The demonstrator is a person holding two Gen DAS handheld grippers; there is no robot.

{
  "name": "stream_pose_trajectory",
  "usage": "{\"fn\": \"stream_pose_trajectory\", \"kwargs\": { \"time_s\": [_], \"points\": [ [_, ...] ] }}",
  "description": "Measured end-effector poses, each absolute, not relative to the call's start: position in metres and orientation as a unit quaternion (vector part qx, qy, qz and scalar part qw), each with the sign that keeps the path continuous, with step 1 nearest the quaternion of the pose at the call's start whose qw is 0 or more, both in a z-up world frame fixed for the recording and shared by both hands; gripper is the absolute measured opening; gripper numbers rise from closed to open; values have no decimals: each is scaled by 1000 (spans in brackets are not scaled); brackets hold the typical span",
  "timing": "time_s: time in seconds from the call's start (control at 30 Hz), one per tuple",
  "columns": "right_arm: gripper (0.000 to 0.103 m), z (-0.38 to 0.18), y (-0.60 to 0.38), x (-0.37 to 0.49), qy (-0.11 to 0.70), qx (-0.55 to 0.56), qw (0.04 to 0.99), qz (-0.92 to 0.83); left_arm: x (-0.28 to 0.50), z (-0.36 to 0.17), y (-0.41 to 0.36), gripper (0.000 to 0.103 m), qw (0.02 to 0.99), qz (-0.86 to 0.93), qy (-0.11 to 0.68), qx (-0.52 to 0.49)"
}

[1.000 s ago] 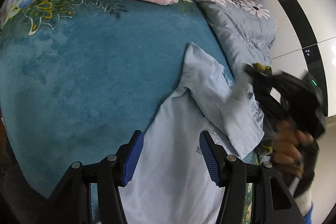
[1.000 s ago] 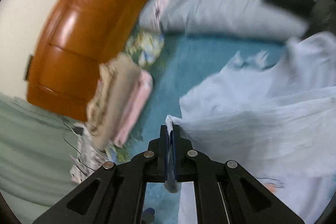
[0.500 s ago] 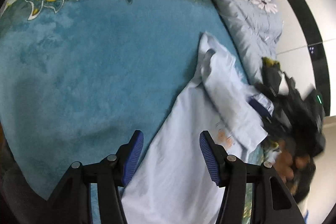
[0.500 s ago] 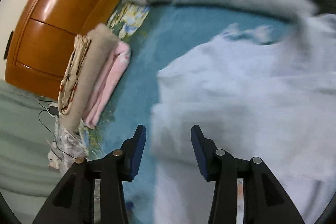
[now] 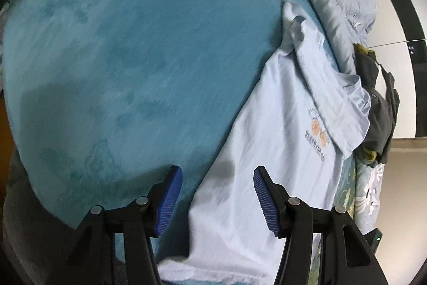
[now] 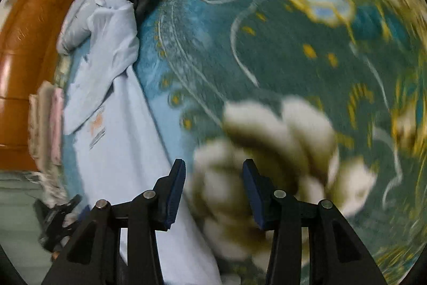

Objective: Fold clothes

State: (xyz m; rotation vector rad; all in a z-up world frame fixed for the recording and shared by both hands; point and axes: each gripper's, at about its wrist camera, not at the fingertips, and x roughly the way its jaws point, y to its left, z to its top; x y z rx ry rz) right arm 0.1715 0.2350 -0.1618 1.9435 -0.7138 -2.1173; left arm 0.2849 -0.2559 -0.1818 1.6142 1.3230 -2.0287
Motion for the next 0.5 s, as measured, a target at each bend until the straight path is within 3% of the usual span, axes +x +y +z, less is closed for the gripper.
{"fn": "stream_pose_trajectory", "kwargs": {
  "time_s": [0.3,0.5],
  "points": [
    [46,-169,210,205,-241,662,171,-688,304,-189,-257,59,88,-660,491,562],
    [26,-182,216,224,-273,665,186,-669,304,-192,-244,57,66,-647,481,587]
  ]
}}
